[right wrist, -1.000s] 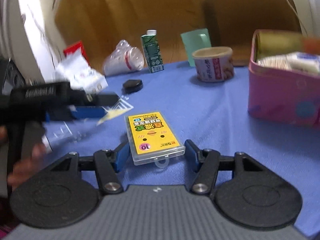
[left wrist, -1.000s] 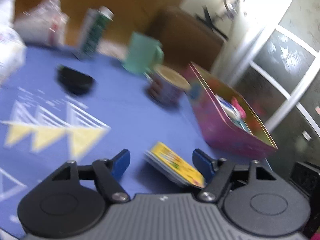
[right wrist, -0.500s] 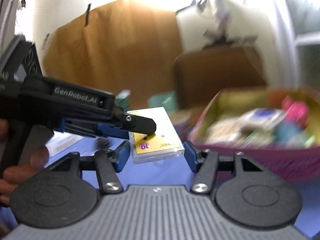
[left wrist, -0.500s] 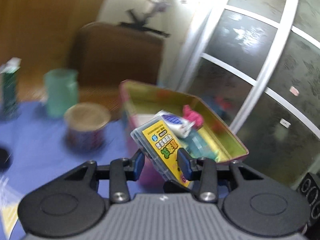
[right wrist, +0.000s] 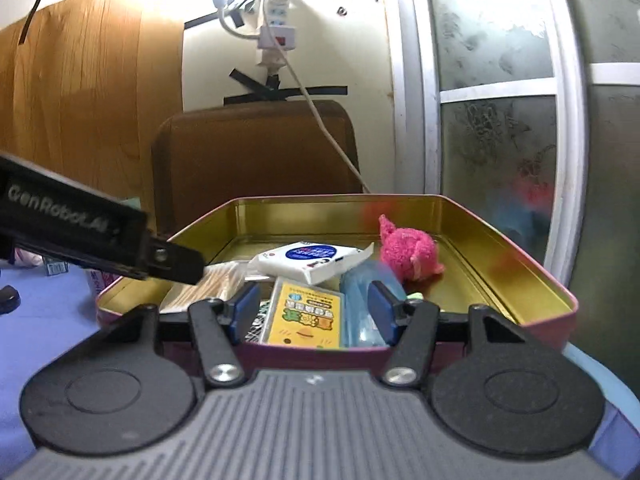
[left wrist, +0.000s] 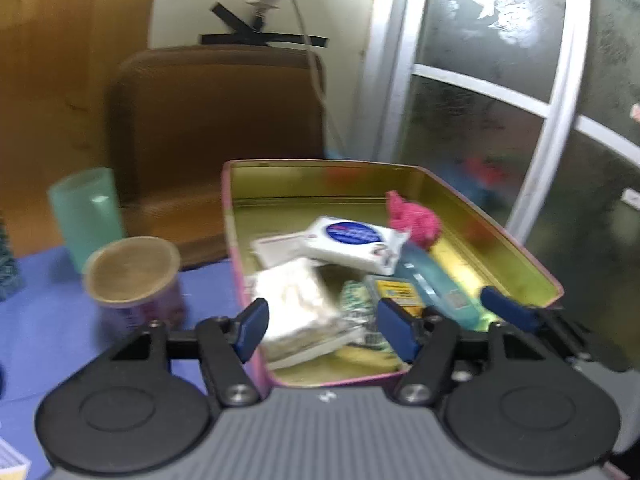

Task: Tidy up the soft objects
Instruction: 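Lower the yellow card pack with the left gripper into the pink tin and release, then move both grippers back toward the black oval case on the table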

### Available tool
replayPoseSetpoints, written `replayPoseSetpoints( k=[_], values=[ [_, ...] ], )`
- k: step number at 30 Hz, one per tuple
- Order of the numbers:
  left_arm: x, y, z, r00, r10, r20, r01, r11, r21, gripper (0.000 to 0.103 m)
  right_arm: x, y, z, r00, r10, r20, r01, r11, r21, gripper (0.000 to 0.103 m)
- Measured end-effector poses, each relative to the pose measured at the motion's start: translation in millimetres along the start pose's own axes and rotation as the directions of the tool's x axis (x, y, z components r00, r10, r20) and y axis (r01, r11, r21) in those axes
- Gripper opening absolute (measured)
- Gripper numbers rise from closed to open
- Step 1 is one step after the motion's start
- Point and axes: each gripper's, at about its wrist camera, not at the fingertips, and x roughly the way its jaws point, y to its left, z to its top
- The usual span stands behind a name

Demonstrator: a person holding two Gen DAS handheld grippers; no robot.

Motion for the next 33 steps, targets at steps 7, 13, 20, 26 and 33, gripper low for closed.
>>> replayPoseSetpoints(
  k=[7, 13, 20, 26, 33],
  values=[
    [-27.0, 1.6, -6.7, 0.998, 0.067, 0.005, -0.067, 0.998, -0.001, 0.073, -29.0, -10.6, 4.7, 0.999, -0.024, 0.032, 0.019, 0.989, 0.144, 0.062],
    [-43.5, 6.7, -18.0, 0.993, 0.119, -0.004, -0.119, 0.993, 0.0, 0.08, -43.7, -19.2, 14.7, 0.999, -0.001, 0.039, -0.009, 0.964, 0.265, 0.062],
    [-64.4, 23.7, -28.6, 0.984, 0.174, 0.028, -0.174, 0.985, 0.005, 0.086, -44.4, -4.9, 19.1, 0.998, 0.058, 0.01, -0.058, 0.95, 0.308, 0.062],
    [-75.8, 37.2, -36.5, 0.979, 0.2, 0.047, -0.201, 0.98, 0.006, 0.086, -43.0, 8.4, 22.2, 0.995, 0.094, -0.023, -0.081, 0.941, 0.328, 0.062],
    [-84.1, 43.0, -45.1, 0.975, 0.21, 0.071, -0.212, 0.977, 0.026, 0.086, -47.8, 28.7, 26.0, 0.994, 0.109, -0.025, -0.097, 0.95, 0.296, 0.062]
  ],
)
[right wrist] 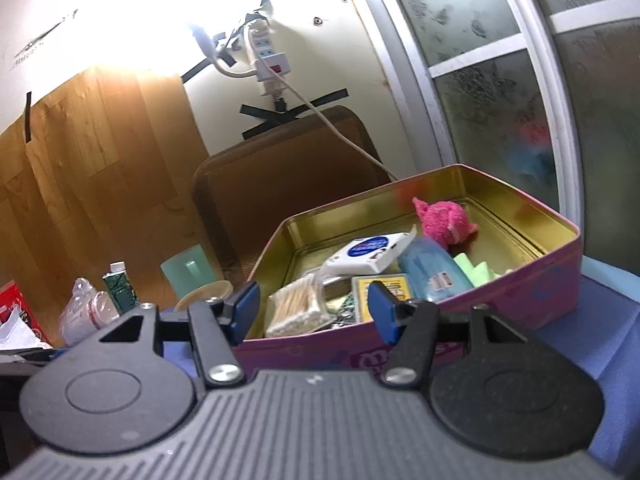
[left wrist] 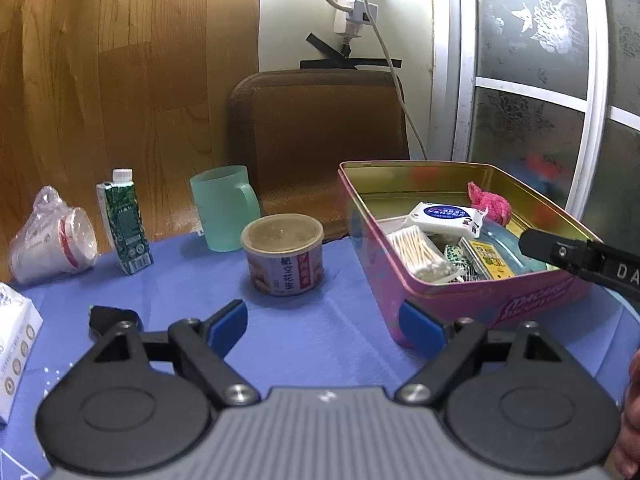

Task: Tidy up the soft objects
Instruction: 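Move both grippers back toward the black oval case on the table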

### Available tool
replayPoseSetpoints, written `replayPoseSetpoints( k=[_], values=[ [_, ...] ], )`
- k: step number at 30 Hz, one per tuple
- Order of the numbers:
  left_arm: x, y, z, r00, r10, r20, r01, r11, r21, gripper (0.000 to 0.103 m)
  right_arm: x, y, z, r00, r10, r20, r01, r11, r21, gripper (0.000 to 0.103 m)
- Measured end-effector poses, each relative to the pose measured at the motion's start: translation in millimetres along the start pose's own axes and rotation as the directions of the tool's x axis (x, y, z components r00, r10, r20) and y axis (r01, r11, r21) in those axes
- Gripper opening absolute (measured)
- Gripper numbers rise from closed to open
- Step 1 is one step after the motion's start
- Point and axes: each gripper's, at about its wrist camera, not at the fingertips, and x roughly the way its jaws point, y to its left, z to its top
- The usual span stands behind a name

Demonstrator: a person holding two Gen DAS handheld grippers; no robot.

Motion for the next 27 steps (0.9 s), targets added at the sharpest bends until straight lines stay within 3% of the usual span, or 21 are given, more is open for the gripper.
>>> replayPoseSetpoints(
  k=[15, 27],
  values=[
    [-9.2, -0.5, -19.4, 0.999, -0.023, 0.027, 0.02, 0.994, 0.11, 0.086, 5.6, 24.4, -6.6, 1.0, 0.003, -0.03, -0.004, 0.999, -0.044, 0.062],
    [-6.1, 10.5, -29.7, 0.999, -0.045, 0.013, 0.043, 0.992, 0.123, 0.086, 10.4, 35.0, -8.8, 0.999, 0.004, -0.045, -0.007, 0.997, -0.072, 0.062]
  ],
)
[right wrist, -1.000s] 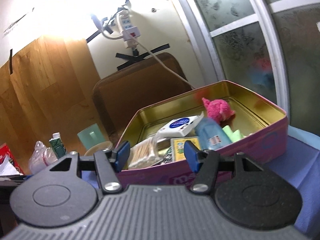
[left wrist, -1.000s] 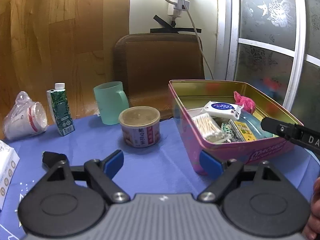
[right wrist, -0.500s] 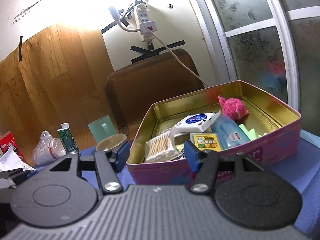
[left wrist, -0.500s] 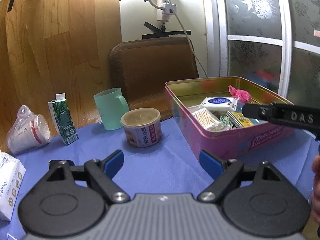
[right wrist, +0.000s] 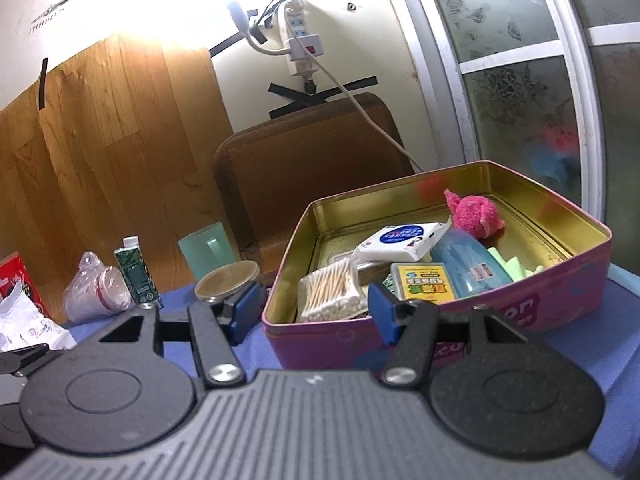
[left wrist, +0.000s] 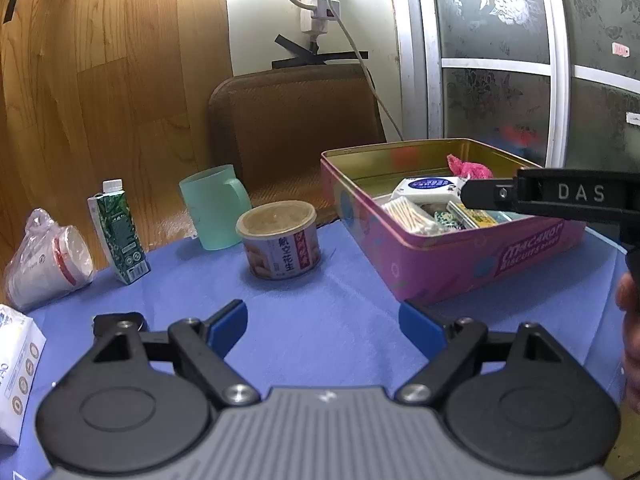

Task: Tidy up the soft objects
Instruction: 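Move both grippers back toward the black oval case on the table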

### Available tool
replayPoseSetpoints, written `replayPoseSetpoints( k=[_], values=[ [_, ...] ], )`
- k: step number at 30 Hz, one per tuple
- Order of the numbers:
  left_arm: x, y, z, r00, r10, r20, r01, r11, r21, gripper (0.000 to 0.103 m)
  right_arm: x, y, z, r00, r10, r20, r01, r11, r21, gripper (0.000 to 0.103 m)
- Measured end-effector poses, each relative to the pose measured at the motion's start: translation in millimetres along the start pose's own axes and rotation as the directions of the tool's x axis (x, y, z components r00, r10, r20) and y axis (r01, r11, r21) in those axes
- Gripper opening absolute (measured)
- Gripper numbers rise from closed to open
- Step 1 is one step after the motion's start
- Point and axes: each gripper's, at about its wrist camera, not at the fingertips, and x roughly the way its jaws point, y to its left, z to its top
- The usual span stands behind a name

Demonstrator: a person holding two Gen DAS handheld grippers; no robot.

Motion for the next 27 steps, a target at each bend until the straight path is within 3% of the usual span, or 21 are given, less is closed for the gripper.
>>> replayPoseSetpoints(
  k=[16, 21, 24, 27],
  values=[
    [4.6, 36.8, -17.8, 0.999, 0.044, -0.028, -0.045, 0.997, -0.065, 0.086, 14.1, 33.1, -6.7, 0.999, 0.023, -0.037, -0.025, 0.997, -0.075, 0.062],
    [1.3, 64.2, -29.3, 0.996, 0.08, -0.035, -0.083, 0.991, -0.102, 0.087, 21.0, 50.2, -9.4, 0.997, 0.046, -0.054, -0.052, 0.992, -0.115, 0.062],
    [-1.7, 93.5, -41.0, 0.99, 0.134, -0.047, -0.14, 0.976, -0.165, 0.087, 26.9, 65.5, -12.0, 0.995, 0.078, -0.07, -0.088, 0.983, -0.162, 0.062],
    [-5.9, 130.4, -54.2, 0.977, 0.204, -0.063, -0.213, 0.936, -0.282, 0.087, 38.5, 84.2, -15.4, 0.983, 0.141, -0.116, -0.163, 0.963, -0.213, 0.062]
  ],
)
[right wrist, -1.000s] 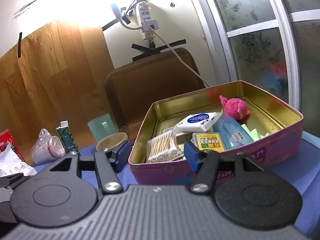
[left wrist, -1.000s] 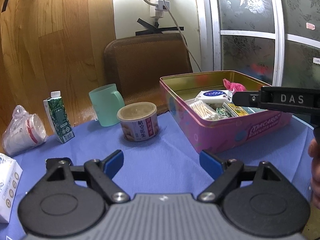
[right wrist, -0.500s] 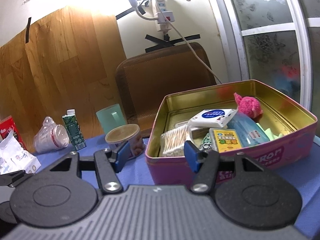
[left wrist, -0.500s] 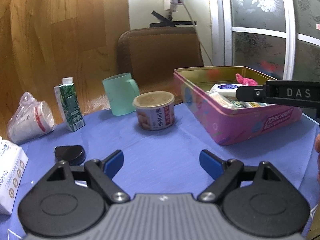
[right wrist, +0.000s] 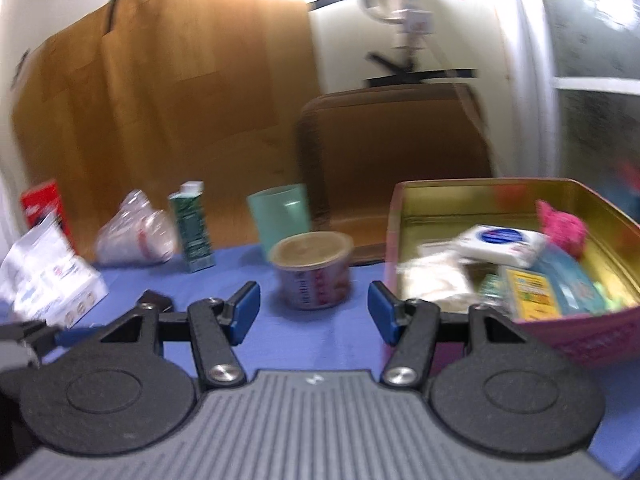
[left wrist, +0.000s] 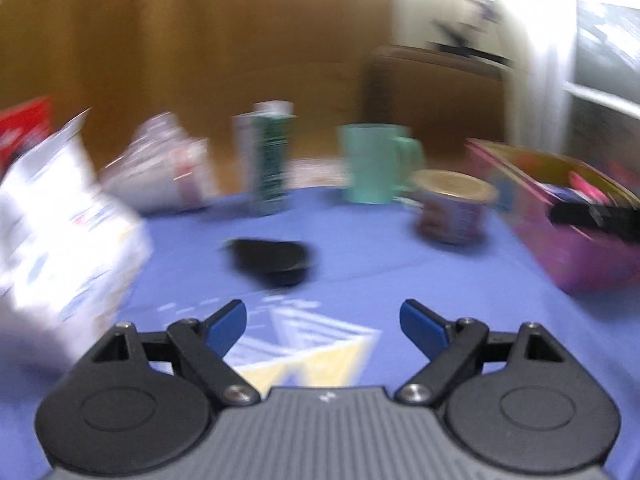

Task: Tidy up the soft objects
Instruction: 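Move both grippers back toward the black oval case on the table, then grasp the black oval case with the right gripper, then carry the black case with the right gripper into the pink tin and release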

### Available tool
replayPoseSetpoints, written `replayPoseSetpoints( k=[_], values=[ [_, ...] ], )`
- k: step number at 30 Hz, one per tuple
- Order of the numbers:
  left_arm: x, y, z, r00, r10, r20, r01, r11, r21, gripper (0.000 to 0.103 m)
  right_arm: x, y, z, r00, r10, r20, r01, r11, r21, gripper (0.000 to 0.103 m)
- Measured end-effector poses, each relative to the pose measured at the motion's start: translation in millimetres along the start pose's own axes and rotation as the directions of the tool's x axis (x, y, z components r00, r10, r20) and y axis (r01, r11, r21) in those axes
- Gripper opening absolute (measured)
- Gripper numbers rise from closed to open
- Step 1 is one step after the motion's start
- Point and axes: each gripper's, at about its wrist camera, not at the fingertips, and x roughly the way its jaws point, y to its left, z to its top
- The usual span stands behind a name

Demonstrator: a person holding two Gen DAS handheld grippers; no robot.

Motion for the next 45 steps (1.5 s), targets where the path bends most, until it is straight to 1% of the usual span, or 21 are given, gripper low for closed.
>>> replayPoseSetpoints(
  k=[3, 5, 7, 10, 11, 13, 16, 18, 19, 21, 23, 27, 32, 34, 36, 38, 39, 41, 42, 44, 45],
  values=[
    [0.3, 35.0, -0.1, 0.996, 0.078, 0.032, -0.073, 0.988, -0.14, 0.087, 29.2, 24.9, 3.0, 0.99, 0.124, -0.066, -0.129, 0.989, -0.079, 0.062],
    [1.4, 49.1, -0.5, 0.995, 0.09, 0.043, -0.079, 0.974, -0.214, 0.087, 53.2, 42.1, 5.9, 0.976, 0.185, -0.111, -0.199, 0.972, -0.126, 0.062],
    [2.3, 57.2, -0.2, 0.995, 0.084, 0.053, -0.069, 0.966, -0.248, 0.086, 83.7, 61.7, 9.2, 0.954, 0.246, -0.169, -0.274, 0.947, -0.168, 0.062],
    [-2.3, 62.6, -0.7, 0.991, 0.101, 0.087, -0.073, 0.959, -0.274, 0.086, 128.1, 87.0, 12.4, 0.932, 0.276, -0.236, -0.326, 0.922, -0.21, 0.062],
    [-2.5, 65.3, -0.7, 0.99, 0.103, 0.091, -0.074, 0.955, -0.286, 0.086, 141.1, 91.8, 13.3, 0.924, 0.283, -0.256, -0.338, 0.919, -0.204, 0.062],
    [-1.1, 73.1, 0.2, 0.991, 0.099, 0.095, -0.065, 0.946, -0.317, 0.086, 164.1, 98.5, 15.3, 0.899, 0.316, -0.305, -0.377, 0.911, -0.169, 0.062],
    [-3.7, 80.4, -0.7, 0.989, 0.103, 0.11, -0.057, 0.93, -0.363, 0.086, 177.2, 108.6, 10.2, 0.865, 0.357, -0.352, -0.427, 0.892, -0.145, 0.062],
    [-4.5, 83.3, -0.7, 0.987, 0.109, 0.116, -0.057, 0.924, -0.378, 0.086, 178.3, 116.8, 2.6, 0.853, 0.361, -0.376, -0.447, 0.877, -0.174, 0.062],
    [-4.3, 83.8, -0.8, 0.988, 0.107, 0.114, -0.056, 0.923, -0.38, 0.086, 177.0, 119.7, -1.9, 0.857, 0.351, -0.376, -0.446, 0.872, -0.201, 0.062],
    [-2.7, 82.4, -0.6, 0.99, 0.098, 0.106, -0.052, 0.927, -0.371, 0.086, 170.1, 123.2, -5.9, 0.874, 0.332, -0.356, -0.43, 0.87, -0.243, 0.052],
    [-0.5, 78.7, 0.1, 0.991, 0.081, 0.103, -0.04, 0.937, -0.347, 0.086, 161.9, 118.3, -6.1, 0.87, 0.337, -0.36, -0.432, 0.873, -0.226, 0.052],
    [1.4, 66.2, 0.3, 0.994, 0.041, 0.102, -0.012, 0.962, -0.273, 0.087, 133.8, 95.5, -13.7, 0.891, 0.302, -0.339, -0.386, 0.897, -0.217, 0.052],
    [3.0, 47.3, 0.3, 0.995, -0.009, 0.097, 0.025, 0.986, -0.167, 0.088, 73.4, 50.5, -28.5, 0.906, 0.269, -0.327, -0.339, 0.924, -0.18, 0.052],
    [4.6, 35.7, 0.6, 0.997, -0.03, 0.077, 0.039, 0.993, -0.111, 0.088, 48.8, 31.1, -37.4, 0.915, 0.26, -0.31, -0.316, 0.937, -0.148, 0.052],
    [6.4, 21.8, -0.2, 0.995, -0.094, 0.025, 0.096, 0.992, -0.083, 0.088, 28.1, 15.4, -43.5, 0.929, 0.238, -0.283, -0.281, 0.952, -0.121, 0.052],
    [5.9, 4.9, -1.7, 0.978, -0.205, -0.035, 0.2, 0.974, -0.105, 0.084, 14.9, -2.5, -48.6, 0.935, 0.229, -0.269, -0.252, 0.966, -0.053, 0.052],
    [3.8, -7.0, -2.6, 0.961, -0.269, -0.061, 0.261, 0.958, -0.116, 0.081, 13.3, -6.3, -50.3, 0.937, 0.232, -0.263, -0.246, 0.969, -0.022, 0.052],
    [3.8, -27.0, -2.3, 0.925, -0.361, -0.118, 0.344, 0.928, -0.141, 0.079, 9.9, -17.6, -51.6, 0.934, 0.253, -0.251, -0.248, 0.967, 0.053, 0.052],
    [6.5, -38.4, -1.2, 0.902, -0.401, -0.158, 0.378, 0.912, -0.158, 0.077, 10.8, -22.3, -51.3, 0.93, 0.271, -0.248, -0.255, 0.962, 0.094, 0.052],
    [10.3, -51.1, 0.6, 0.879, -0.44, -0.186, 0.407, 0.894, -0.19, 0.072, 15.7, -25.3, -50.9, 0.922, 0.299, -0.246, -0.27, 0.952, 0.143, 0.052],
    [14.6, -56.1, 2.3, 0.865, -0.457, -0.209, 0.417, 0.885, -0.207, 0.063, 14.6, -25.1, -51.8, 0.922, 0.306, -0.239, -0.278, 0.95, 0.144, 0.052]
  ],
)
